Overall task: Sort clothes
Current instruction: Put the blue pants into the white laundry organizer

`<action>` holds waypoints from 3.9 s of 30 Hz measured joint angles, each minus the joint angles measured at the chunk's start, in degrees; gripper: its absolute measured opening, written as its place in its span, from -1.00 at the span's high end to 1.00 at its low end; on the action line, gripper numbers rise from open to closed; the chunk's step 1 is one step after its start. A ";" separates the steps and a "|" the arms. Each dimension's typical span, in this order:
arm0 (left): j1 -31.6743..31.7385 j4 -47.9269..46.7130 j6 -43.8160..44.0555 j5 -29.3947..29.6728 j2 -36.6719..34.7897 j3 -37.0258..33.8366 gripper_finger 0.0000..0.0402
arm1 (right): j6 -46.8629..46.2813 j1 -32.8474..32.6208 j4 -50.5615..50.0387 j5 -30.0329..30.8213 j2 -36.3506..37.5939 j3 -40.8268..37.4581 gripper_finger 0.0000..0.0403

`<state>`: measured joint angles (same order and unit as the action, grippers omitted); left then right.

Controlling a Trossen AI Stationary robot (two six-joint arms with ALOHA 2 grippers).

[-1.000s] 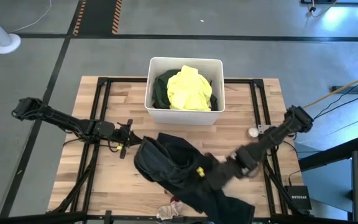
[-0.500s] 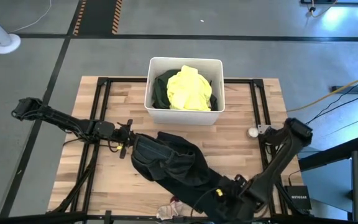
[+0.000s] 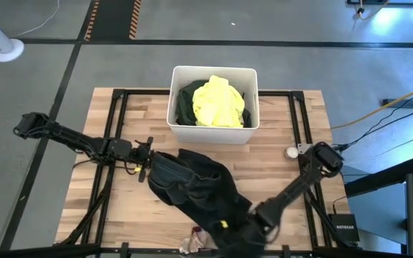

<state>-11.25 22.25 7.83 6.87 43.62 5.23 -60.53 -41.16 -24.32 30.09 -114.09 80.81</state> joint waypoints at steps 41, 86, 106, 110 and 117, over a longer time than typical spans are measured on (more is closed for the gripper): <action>-0.02 -0.36 1.19 -0.35 0.00 0.00 0.94 | 65.10 15.23 17.70 9.94 -2.50 14.83 -0.38; 0.08 6.46 5.91 -1.62 0.06 -0.17 0.94 | 52.99 28.51 28.53 -7.62 -19.75 17.78 0.74; -0.02 4.70 -0.45 1.66 -11.39 0.28 0.94 | 63.16 24.44 23.66 3.03 -5.83 17.44 0.82; 0.00 2.04 -0.70 1.90 -14.60 0.22 0.94 | 65.66 23.09 24.15 6.96 -2.20 17.54 0.82; 0.00 -0.52 -0.41 2.19 -16.31 0.15 0.94 | 70.13 21.73 24.70 11.53 3.55 17.65 0.82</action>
<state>-11.25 21.73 7.42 9.06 27.31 5.39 9.61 -19.43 0.37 41.62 -110.54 98.46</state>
